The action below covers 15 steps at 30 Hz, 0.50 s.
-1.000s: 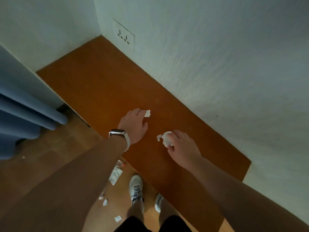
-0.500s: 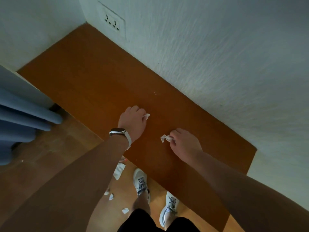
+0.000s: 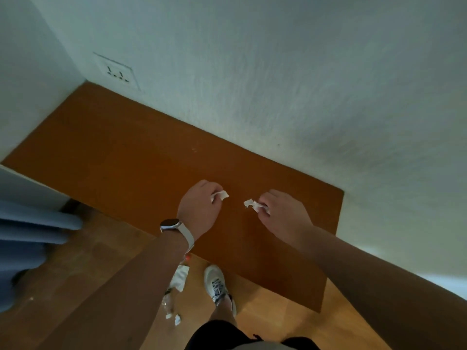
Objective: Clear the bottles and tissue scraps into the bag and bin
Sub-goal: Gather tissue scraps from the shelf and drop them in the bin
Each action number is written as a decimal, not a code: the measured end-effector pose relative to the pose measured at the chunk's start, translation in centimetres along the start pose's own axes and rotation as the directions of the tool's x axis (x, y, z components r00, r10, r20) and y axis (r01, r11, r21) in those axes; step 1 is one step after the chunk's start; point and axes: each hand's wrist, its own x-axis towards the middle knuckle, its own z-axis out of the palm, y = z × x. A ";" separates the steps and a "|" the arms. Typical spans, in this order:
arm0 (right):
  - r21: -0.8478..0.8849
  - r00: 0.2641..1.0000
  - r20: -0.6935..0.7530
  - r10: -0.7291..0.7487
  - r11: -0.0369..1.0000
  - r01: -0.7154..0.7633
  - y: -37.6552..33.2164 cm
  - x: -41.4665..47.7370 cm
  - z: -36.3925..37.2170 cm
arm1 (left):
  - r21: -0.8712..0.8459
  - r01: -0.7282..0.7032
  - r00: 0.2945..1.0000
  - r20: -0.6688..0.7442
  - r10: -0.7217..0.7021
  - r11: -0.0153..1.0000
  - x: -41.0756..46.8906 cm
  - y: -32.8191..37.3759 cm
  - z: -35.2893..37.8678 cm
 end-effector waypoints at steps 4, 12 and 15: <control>0.040 0.991 -0.118 0.067 0.997 -0.062 2.7 -4.8 -2.5 | 0.008 -0.103 0.995 0.008 0.103 0.995 -1.6 5.8 0.7; 0.162 0.911 -0.339 0.234 0.969 -0.188 10.8 -18.9 -5.6 | -0.002 -0.384 0.921 0.078 0.383 0.923 -7.1 19.4 4.3; 0.216 0.861 -0.366 0.353 0.932 -0.291 13.8 -25.7 -6.2 | -0.043 -0.487 0.863 0.133 0.488 0.872 -10.4 24.7 6.7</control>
